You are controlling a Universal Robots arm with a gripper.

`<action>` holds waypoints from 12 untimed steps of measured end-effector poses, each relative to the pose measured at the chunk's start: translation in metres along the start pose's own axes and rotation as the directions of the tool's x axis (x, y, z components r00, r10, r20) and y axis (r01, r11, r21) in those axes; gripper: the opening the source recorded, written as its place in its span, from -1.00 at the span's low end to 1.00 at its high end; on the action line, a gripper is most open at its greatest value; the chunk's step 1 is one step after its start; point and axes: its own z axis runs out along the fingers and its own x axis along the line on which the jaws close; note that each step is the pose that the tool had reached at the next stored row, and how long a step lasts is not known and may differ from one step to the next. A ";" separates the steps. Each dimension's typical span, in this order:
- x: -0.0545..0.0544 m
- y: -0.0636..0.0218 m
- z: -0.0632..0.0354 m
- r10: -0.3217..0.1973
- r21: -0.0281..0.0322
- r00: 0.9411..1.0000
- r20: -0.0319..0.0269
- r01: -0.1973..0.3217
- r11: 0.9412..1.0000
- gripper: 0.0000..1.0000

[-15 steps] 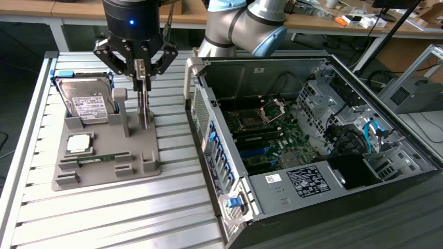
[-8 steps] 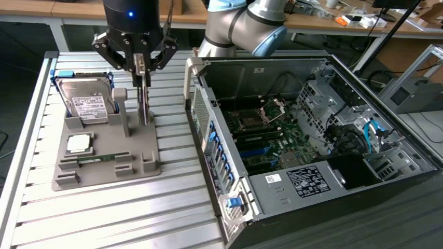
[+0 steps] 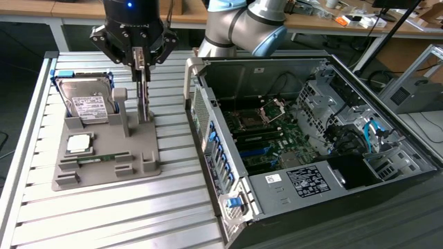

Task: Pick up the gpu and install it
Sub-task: 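Pick up the gpu and move the gpu toward the slot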

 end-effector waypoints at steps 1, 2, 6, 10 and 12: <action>0.000 0.0001 -0.0017 0.000 0.000 1.000 0.000 0.000 1.000 -0.46; 0.000 0.0002 -0.0031 0.000 -0.001 1.000 0.000 0.000 1.000 -0.46; 0.000 0.0005 -0.0091 0.000 -0.002 1.000 0.000 0.000 1.000 -0.46; 0.000 0.0008 -0.0143 0.000 -0.002 1.000 0.000 0.000 1.000 -0.46; 0.000 0.0010 -0.0170 0.000 -0.003 1.000 0.000 0.000 1.000 -0.46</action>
